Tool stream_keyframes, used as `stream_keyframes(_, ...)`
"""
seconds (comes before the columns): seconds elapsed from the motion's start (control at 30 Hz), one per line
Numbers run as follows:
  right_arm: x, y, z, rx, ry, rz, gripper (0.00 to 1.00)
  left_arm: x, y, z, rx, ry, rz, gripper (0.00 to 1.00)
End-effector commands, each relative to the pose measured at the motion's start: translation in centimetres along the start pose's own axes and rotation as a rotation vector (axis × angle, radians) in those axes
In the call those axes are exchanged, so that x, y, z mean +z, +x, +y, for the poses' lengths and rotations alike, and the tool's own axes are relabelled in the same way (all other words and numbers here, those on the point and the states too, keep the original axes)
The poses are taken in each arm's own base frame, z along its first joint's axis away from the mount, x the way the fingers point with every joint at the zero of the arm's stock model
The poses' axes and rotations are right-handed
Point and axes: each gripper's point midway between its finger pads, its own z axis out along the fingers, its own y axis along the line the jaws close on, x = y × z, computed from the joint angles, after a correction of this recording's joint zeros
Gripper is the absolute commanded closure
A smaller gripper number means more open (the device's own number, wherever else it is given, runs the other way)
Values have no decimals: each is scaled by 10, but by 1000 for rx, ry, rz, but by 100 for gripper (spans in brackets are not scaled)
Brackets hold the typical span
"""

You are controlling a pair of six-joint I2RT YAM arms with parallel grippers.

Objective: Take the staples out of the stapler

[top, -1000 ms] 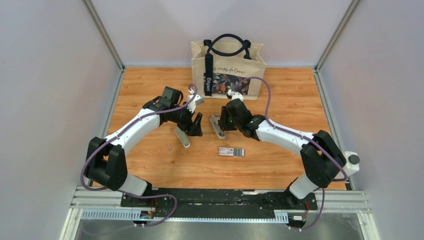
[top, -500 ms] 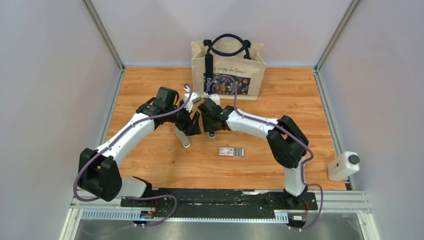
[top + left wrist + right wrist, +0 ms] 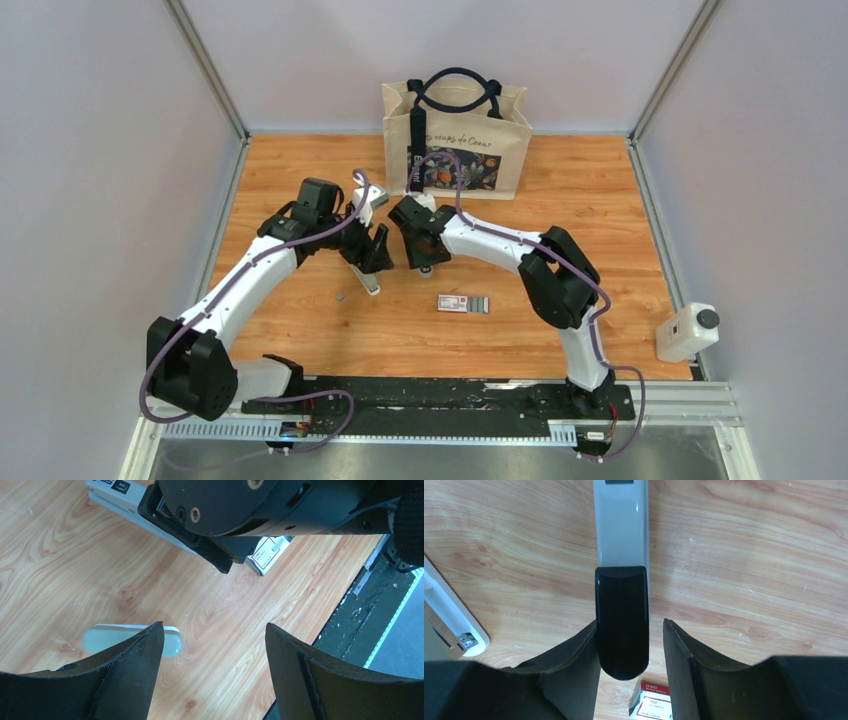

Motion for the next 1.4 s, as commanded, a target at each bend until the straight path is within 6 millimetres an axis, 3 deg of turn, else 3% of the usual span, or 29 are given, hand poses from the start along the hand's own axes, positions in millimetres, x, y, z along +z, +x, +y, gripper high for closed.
stream_keyframes(0.0, -3, -17, 6, -28, 0, -23, 51, -5, 2, -4, -5, 21, -9, 18)
stream_keyframes(0.1, -3, -21, 9, -38, -10, -22, 58, -6, 5, -4, -3, 21, -5, 18)
stream_keyframes(0.2, -2, -21, 12, -44, -21, -15, 71, -6, 7, -3, -4, 17, -4, 18)
stream_keyframes(0.33, -7, -23, 13, -36, -32, -24, 100, -3, 13, 0, -6, 10, 8, 18)
stream_keyframes(0.43, -20, -29, 15, -5, -67, -70, 100, 2, 16, 3, -21, 12, 21, 19)
stream_keyframes(0.53, -51, -51, 24, 75, -171, -185, 100, 7, 16, 5, -40, 19, 30, 20)
stream_keyframes(0.57, -62, -46, 22, 94, -203, -203, 100, 10, 17, 6, -48, 25, 34, 21)
stream_keyframes(0.6, -72, -57, 28, 149, -255, -258, 100, 12, 15, 6, -55, 31, 31, 21)
stream_keyframes(0.87, -113, -60, 27, 346, -414, -387, 100, 26, -1, -5, -111, 146, -10, 22)
stream_keyframes(1.17, -119, -67, 25, 452, -404, -455, 100, 39, -4, -28, -239, 301, 18, 22)
stream_keyframes(1.37, -126, -67, 34, 498, -440, -451, 100, 48, 1, -27, -261, 301, 20, 22)
